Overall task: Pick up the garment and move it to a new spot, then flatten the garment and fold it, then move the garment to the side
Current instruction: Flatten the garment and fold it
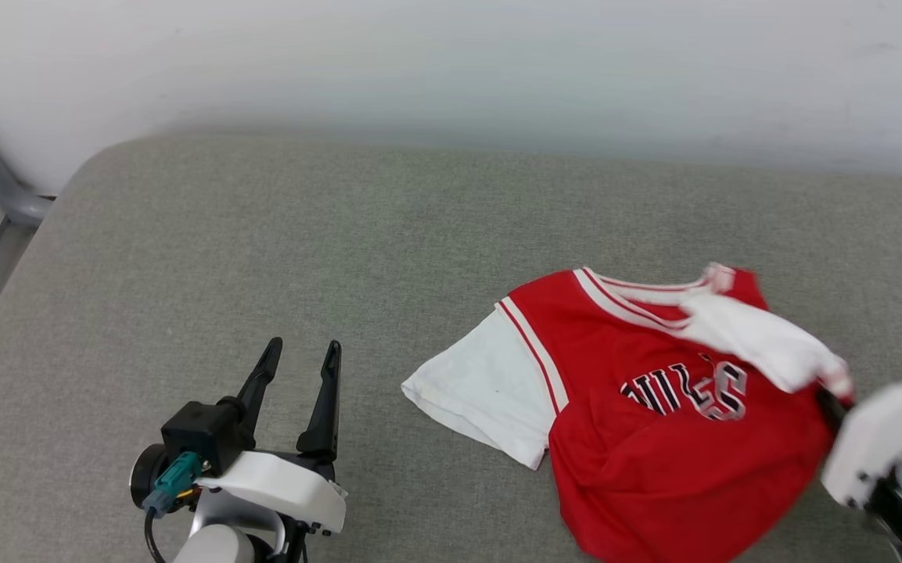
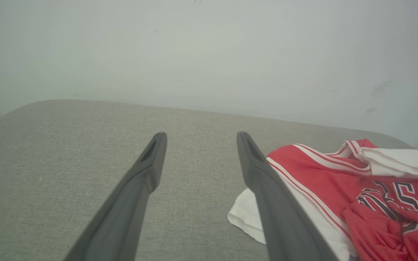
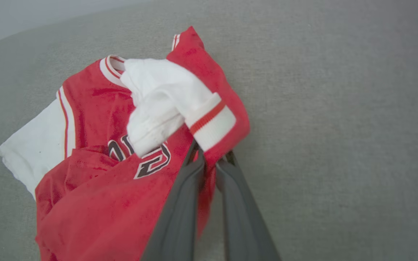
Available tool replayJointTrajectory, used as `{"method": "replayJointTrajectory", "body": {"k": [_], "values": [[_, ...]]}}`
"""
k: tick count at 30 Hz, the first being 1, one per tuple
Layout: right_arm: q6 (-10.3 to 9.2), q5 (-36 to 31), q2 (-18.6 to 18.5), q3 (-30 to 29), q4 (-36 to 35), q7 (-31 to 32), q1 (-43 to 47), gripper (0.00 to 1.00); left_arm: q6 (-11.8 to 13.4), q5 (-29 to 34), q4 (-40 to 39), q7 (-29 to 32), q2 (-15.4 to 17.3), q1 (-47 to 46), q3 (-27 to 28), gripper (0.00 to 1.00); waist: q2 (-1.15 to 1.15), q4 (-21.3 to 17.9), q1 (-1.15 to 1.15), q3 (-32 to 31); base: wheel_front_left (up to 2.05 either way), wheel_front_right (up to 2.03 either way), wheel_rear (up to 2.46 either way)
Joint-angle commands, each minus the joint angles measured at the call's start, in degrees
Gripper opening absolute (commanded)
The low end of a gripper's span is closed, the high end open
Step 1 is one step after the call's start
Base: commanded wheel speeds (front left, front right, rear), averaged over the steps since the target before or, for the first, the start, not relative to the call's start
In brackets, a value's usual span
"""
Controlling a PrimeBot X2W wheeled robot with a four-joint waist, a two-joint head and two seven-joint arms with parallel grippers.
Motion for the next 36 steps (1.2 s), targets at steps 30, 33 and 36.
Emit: {"method": "replayJointTrajectory", "body": {"k": [30, 33, 36], "values": [[-0.03, -2.9, 2.8, -3.7, 0.0, -41.1, 15.7, 1.0, 3.7, -0.8, -1.6, 2.1, 3.3, 5.6, 1.1, 1.0, 0.0, -3.0, 0.0, -6.4, 0.0, 0.0, 0.0], [-0.04, -5.1, 2.8, -1.2, -4.3, -40.1, 17.2, 1.0, 4.3, -0.2, -2.0, 2.7, 4.1, 5.8, 1.1, 1.0, 0.0, -3.4, 0.0, -6.8, 0.0, 0.0, 0.0], [-0.04, -6.0, 2.8, 1.4, -8.3, -38.8, 19.2, 1.0, 4.9, 0.6, -2.2, 3.6, 5.0, 5.7, 0.8, 1.0, 0.0, -4.2, 0.0, -7.0, 0.0, 0.0, 0.0]]}}
